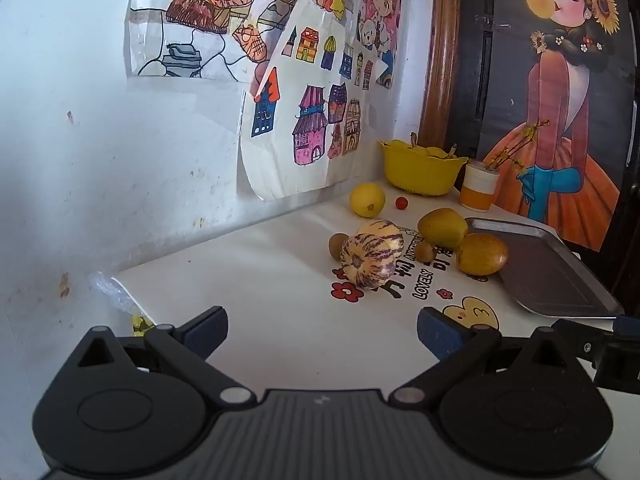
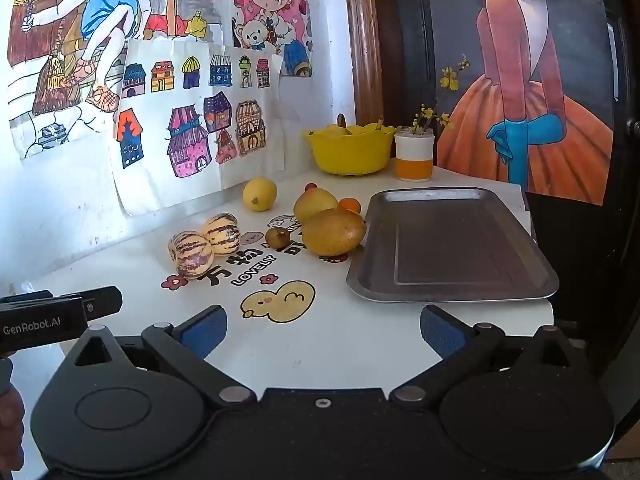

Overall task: Organize fruits
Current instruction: 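Move both grippers toward the purple-striped pepino melons on the table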

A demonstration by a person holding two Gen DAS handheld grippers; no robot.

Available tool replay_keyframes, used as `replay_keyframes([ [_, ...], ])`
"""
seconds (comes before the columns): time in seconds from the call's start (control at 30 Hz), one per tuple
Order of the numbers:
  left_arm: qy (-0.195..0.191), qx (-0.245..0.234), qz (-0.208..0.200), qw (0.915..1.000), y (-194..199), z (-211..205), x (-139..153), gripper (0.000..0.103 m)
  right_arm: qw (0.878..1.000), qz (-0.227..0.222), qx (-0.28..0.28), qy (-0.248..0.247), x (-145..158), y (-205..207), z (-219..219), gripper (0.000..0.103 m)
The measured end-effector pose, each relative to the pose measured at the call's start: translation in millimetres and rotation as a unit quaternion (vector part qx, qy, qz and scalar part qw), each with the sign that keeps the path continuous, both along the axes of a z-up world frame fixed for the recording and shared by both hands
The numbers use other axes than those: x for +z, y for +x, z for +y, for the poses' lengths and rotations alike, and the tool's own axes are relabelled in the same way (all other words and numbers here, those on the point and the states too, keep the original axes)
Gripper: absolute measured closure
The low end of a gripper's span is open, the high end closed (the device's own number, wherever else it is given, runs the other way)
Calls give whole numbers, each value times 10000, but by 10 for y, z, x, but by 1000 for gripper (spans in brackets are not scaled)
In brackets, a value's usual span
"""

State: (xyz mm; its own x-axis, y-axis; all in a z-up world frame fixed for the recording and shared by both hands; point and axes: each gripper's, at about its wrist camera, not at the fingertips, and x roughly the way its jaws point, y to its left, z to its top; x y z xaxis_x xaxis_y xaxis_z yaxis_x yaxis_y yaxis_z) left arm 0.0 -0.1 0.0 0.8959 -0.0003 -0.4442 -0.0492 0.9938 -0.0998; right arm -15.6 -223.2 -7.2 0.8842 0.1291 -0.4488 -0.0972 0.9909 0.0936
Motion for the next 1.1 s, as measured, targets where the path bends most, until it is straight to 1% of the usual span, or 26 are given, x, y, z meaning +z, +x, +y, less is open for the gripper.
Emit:
replay_keyframes([
  [1.1, -20, 15, 35, 10000, -29, 21, -10, 0, 10000, 78, -9, 8, -34, 26, 27, 0],
])
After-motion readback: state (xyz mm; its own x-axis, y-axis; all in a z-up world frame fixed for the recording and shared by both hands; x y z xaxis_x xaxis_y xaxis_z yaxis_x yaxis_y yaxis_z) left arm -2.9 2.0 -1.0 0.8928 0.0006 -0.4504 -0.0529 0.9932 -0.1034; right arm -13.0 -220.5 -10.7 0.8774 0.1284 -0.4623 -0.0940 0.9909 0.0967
